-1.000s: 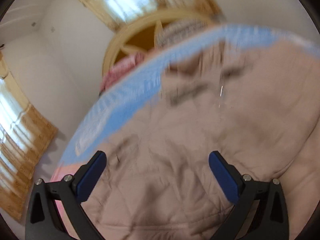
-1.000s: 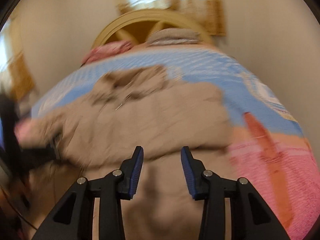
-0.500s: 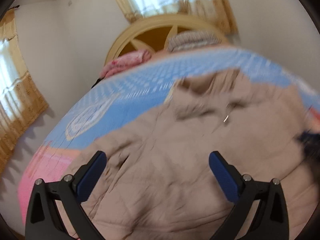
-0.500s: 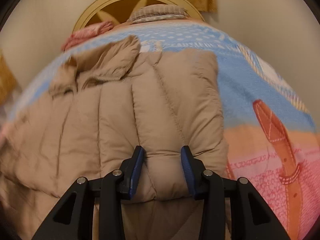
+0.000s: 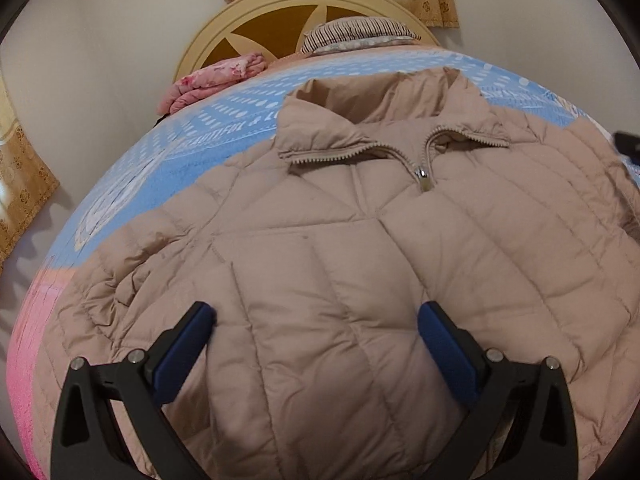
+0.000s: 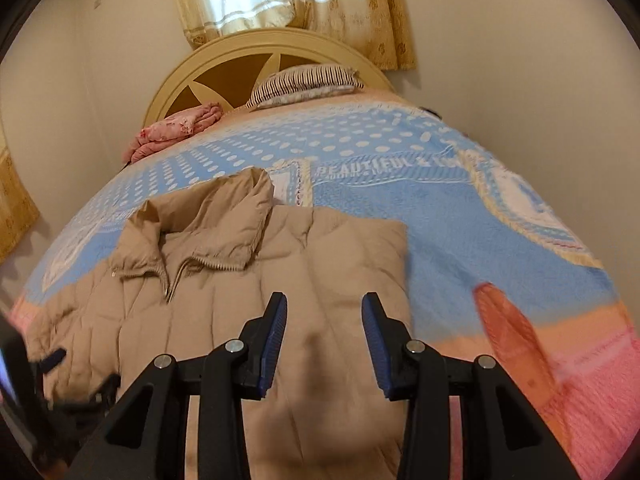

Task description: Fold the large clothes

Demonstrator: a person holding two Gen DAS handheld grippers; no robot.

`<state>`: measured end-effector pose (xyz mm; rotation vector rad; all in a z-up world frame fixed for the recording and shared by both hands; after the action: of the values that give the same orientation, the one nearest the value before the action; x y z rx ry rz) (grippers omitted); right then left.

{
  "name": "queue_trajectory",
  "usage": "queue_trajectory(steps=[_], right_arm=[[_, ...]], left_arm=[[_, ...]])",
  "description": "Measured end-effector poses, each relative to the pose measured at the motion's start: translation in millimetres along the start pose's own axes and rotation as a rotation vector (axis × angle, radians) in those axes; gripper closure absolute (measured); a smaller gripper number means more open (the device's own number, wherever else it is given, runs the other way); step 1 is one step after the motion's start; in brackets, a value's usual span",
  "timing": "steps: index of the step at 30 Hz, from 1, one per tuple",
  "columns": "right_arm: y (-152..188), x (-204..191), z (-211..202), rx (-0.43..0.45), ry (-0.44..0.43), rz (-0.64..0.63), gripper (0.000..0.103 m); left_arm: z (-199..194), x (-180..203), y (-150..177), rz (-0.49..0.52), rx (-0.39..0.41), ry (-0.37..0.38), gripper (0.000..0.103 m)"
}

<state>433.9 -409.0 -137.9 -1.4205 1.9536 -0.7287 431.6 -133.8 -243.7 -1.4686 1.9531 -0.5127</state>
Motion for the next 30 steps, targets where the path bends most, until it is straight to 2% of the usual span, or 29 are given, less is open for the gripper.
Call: queue_trajectory(steps=[1, 5, 12, 25, 27, 30], right_arm=[[2, 4, 10, -0.011, 0.032, -0.002, 0.063], [24, 22, 46, -0.102, 0.063, 0.033, 0.064], [31, 35, 51, -0.11, 0.038, 0.097, 0.065], [28, 27, 55, -0.154, 0.118, -0.009, 0.065], [20, 26, 44, -0.111, 0.115, 0.003, 0.065], [-2, 18, 13, 0.049, 0.047, 0.028, 0.065]], left_arm=[[1, 1, 0, -0.006, -0.001, 0.007, 0.0], [6, 0, 1, -0.035, -0.008, 0.051, 0.0], [12, 2, 2, -0.067, -0.016, 0.096, 0.0], [18, 0, 1, -0.091, -0.028, 0.128, 0.0], [18, -1, 2, -0.097, -0.028, 0.132, 0.0], [18, -1, 1, -0.098, -0.026, 0.134, 0.0]])
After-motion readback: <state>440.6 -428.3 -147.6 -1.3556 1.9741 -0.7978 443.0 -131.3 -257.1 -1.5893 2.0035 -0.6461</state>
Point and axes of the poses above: each gripper's, at about its wrist camera, not at the fingertips, and z roughly the way its jaws point, x to its right, y to its underside, the point moved 8 cm from there along z, roughly the way its jaws point, and after that the axes turned 7 degrees about z, right-handed, at the moved point
